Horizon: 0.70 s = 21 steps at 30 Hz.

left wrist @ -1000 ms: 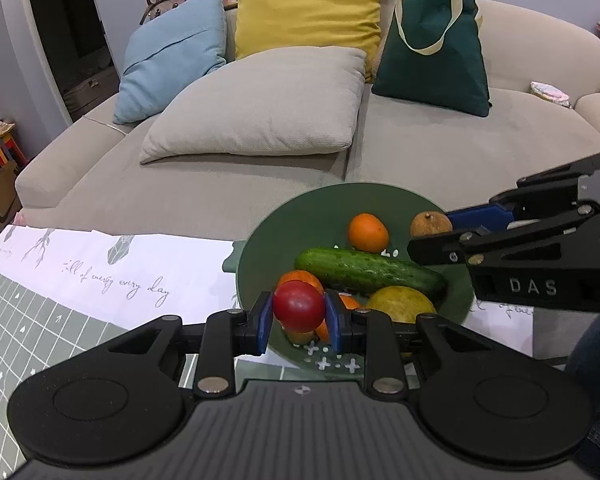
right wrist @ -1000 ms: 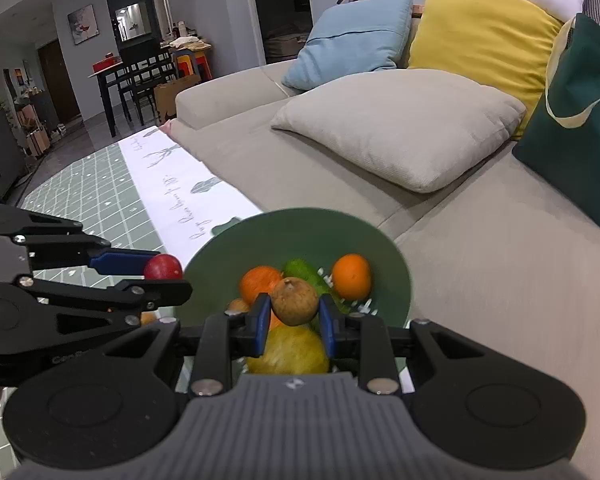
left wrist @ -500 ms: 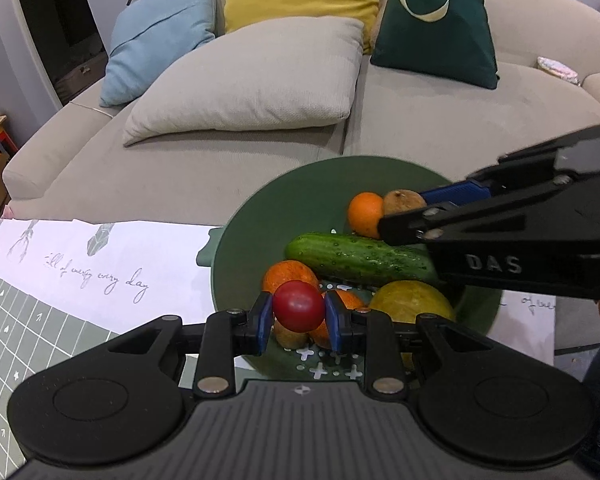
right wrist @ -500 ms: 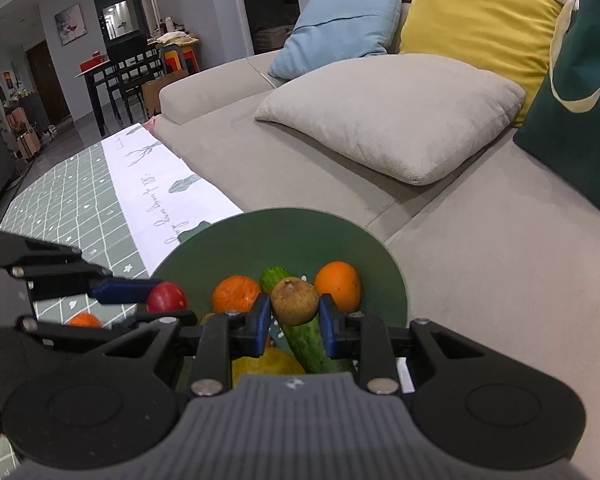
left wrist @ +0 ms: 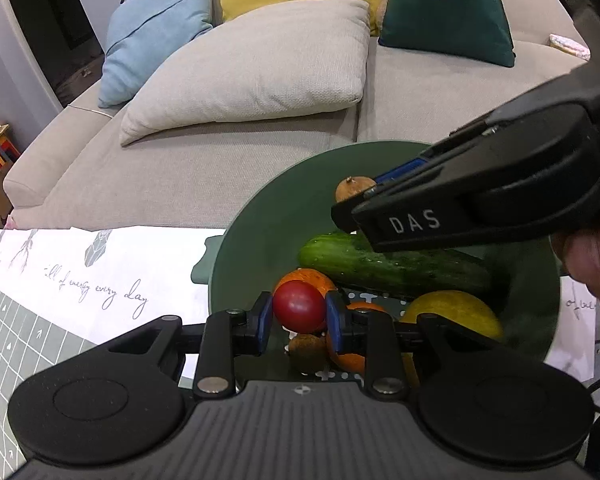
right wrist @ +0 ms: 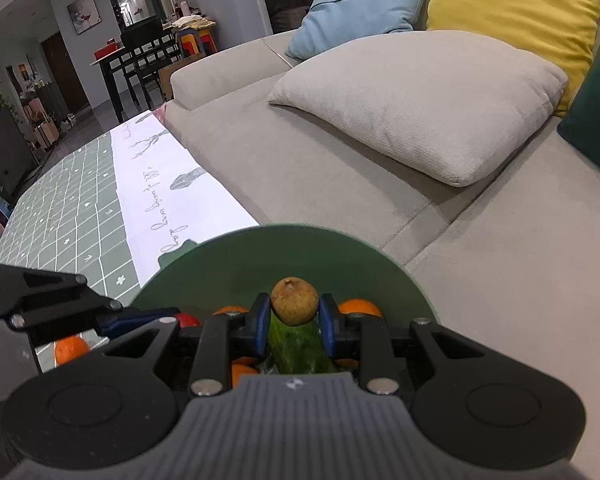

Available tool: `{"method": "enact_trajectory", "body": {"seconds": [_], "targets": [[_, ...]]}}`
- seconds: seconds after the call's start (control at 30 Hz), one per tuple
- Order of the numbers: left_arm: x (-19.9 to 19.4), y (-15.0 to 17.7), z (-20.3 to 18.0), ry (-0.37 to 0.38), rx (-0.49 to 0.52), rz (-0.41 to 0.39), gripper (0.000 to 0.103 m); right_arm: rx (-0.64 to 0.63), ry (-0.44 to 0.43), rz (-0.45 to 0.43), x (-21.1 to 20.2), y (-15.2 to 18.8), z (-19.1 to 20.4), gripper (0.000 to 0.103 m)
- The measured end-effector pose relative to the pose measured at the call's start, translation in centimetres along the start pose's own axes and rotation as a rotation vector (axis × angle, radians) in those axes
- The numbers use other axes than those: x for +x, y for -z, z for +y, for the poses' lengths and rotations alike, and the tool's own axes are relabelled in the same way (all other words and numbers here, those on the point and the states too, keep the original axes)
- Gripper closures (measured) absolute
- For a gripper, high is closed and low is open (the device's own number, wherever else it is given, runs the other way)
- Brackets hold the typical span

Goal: Organize fruits
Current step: 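Carry the plum and kiwi into the colander and open both grippers, then withdraw both grippers from the colander toward the last fruit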

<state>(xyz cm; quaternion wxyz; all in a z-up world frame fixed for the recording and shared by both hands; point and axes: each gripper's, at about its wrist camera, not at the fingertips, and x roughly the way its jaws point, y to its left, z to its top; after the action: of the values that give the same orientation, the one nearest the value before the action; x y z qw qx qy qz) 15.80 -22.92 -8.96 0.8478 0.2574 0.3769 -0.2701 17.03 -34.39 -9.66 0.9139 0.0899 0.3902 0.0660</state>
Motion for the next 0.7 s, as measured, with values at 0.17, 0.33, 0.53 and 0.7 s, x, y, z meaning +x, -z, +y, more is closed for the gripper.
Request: {"method": "enact_trajectory", "body": {"seconds": [0.17, 0.33, 0.53, 0.7], "targets": [[0.8, -0.4, 0.4, -0.006, 0.000, 0.014, 0.071, -0.011, 0.005, 0.027, 1.3, -0.6, -0.2, 0.081], [1.5, -0.4, 0.5, -0.015, 0.018, 0.029, 0.065, -0.021, 0.002, 0.043, 2.2, -0.8, -0.2, 0.081], [0.9, -0.6, 1.0, -0.007, 0.008, 0.019, 0.045, -0.013, 0.003, 0.053, 2.3, -1.0, 0.2, 0.067], [-0.9, -0.7, 1.0, -0.032, 0.031, -0.019, 0.038, -0.021, 0.015, 0.040, 1.3, -1.1, 0.8, 0.064]]}}
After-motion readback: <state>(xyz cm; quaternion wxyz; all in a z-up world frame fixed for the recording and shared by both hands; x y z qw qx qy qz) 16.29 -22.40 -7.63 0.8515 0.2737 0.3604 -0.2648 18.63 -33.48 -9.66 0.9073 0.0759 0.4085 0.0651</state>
